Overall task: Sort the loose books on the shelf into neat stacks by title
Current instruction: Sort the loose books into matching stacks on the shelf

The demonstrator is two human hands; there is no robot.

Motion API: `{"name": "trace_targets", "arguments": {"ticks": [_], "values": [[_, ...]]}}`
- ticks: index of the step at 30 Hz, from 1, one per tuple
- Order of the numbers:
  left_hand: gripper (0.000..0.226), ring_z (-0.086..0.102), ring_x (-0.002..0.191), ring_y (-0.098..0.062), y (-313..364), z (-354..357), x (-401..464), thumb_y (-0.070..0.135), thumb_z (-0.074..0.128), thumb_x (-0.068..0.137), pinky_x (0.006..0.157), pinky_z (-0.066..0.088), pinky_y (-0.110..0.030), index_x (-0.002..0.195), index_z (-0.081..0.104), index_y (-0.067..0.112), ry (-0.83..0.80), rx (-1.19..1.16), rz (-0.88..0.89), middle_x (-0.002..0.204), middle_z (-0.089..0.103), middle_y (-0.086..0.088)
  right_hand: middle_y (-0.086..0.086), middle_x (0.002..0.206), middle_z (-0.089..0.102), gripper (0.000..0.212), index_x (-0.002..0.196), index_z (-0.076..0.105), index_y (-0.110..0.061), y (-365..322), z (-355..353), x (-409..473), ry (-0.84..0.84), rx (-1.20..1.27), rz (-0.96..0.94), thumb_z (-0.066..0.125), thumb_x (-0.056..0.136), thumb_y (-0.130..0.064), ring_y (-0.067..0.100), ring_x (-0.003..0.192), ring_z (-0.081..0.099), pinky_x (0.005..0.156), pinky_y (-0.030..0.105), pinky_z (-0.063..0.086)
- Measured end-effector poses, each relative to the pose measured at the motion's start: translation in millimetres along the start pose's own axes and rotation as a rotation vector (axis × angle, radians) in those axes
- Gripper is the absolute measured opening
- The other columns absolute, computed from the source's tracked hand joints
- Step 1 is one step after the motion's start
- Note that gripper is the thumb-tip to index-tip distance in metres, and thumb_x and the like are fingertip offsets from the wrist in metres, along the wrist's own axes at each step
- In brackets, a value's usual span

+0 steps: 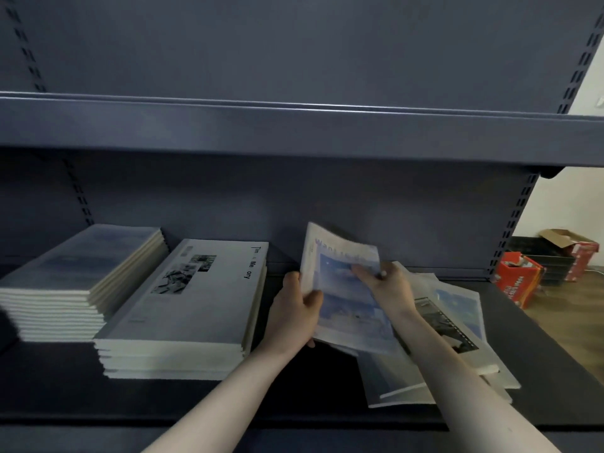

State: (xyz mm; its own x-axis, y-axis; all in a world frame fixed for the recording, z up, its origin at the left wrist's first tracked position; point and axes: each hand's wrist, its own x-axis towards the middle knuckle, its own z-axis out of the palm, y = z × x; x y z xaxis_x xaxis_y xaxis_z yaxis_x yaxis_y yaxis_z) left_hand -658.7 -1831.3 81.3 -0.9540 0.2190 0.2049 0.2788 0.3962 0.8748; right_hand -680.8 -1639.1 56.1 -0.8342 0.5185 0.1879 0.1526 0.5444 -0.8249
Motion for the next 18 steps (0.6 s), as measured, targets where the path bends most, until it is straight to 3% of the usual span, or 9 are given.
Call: {"name": "trace_targets", "arguments": {"ticks": [4,8,14,18], "values": [[0.011,0.05,0.046,-0.015,-1,-26,0,0.022,0.05,0.094,0.038,0.044,-0.028,0.099,0.043,0.015,0.062,0.052,0.016,0.079,0.053,-0.002,0.001,0.087,0.062,0.043,0.107,0.063,-0.01,-30,12,-2,0.007,0.018,-0.099,0.063,0.085,-0.047,0.021,0.082,0.06,0.054,0.031,0.036],[0.009,0.049,0.055,-0.004,-7,-64,1,0.021,0.051,0.095,0.04,0.038,-0.012,0.098,0.043,0.017,0.089,0.043,0.044,0.073,0.05,0.007,0.004,0.1,0.064,0.046,0.115,0.06,-0.012,-64,34,-7,0.006,0.044,-0.154,0.063,0.084,-0.045,0.025,0.097,0.061,0.069,0.026,0.035],[0.011,0.048,0.057,-0.008,-29,-135,8,0.024,0.052,0.093,0.046,0.031,-0.02,0.096,0.048,0.013,0.137,0.123,0.052,0.074,0.05,0.003,0.003,0.1,0.062,0.051,0.118,0.061,-0.012,-121,82,-20,-0.02,0.029,-0.175,0.061,0.084,-0.05,0.026,0.102,0.061,0.068,0.025,0.034],[0.014,0.049,0.063,-0.009,-49,-198,9,0.03,0.051,0.093,0.052,0.03,-0.024,0.093,0.046,0.017,0.217,0.314,0.036,0.073,0.047,0.008,0.006,0.108,0.066,0.052,0.116,0.062,-0.011,-161,132,-34,-0.057,0.056,-0.188,0.062,0.083,-0.051,0.026,0.102,0.062,0.069,0.025,0.035]]}}
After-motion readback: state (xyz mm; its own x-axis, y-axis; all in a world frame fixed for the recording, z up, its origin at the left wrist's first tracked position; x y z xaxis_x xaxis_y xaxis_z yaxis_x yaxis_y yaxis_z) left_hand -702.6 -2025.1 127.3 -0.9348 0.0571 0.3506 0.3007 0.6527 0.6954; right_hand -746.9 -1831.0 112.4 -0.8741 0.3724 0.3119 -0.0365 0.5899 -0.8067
